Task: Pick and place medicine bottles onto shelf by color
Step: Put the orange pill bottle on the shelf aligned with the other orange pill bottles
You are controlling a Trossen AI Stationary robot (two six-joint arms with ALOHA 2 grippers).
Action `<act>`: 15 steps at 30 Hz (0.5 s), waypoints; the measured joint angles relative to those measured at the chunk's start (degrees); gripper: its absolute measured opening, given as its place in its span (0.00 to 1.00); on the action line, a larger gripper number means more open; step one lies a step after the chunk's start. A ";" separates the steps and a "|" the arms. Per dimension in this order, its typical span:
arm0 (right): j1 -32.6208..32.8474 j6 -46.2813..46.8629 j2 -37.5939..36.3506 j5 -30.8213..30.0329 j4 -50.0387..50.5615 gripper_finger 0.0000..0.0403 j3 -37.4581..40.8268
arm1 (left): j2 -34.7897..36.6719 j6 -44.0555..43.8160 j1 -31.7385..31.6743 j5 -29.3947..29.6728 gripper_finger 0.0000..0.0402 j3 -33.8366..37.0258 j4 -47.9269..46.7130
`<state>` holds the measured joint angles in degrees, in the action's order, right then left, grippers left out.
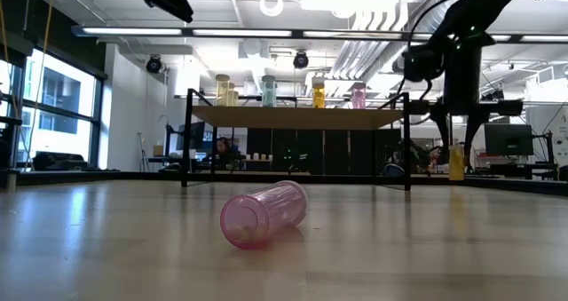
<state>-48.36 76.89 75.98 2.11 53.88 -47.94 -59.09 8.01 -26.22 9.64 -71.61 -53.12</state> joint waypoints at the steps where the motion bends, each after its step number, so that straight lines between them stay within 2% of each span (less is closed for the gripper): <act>1: 0.00 0.01 -1.08 0.00 0.05 0.26 0.00 | 0.00 -0.24 0.00 -0.05 0.49 0.00 0.00; 7: 0.36 0.00 -8.65 -0.10 -0.02 0.26 0.00 | 0.00 -0.28 0.00 -0.01 0.53 0.00 0.04; 15: 3.23 1.19 -17.77 -3.60 0.76 0.26 -0.04 | 0.00 0.13 0.00 0.05 0.58 0.00 0.79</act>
<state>-45.13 78.08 58.20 -1.49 54.64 -47.99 -59.09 8.14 -26.22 9.69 -71.61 -52.34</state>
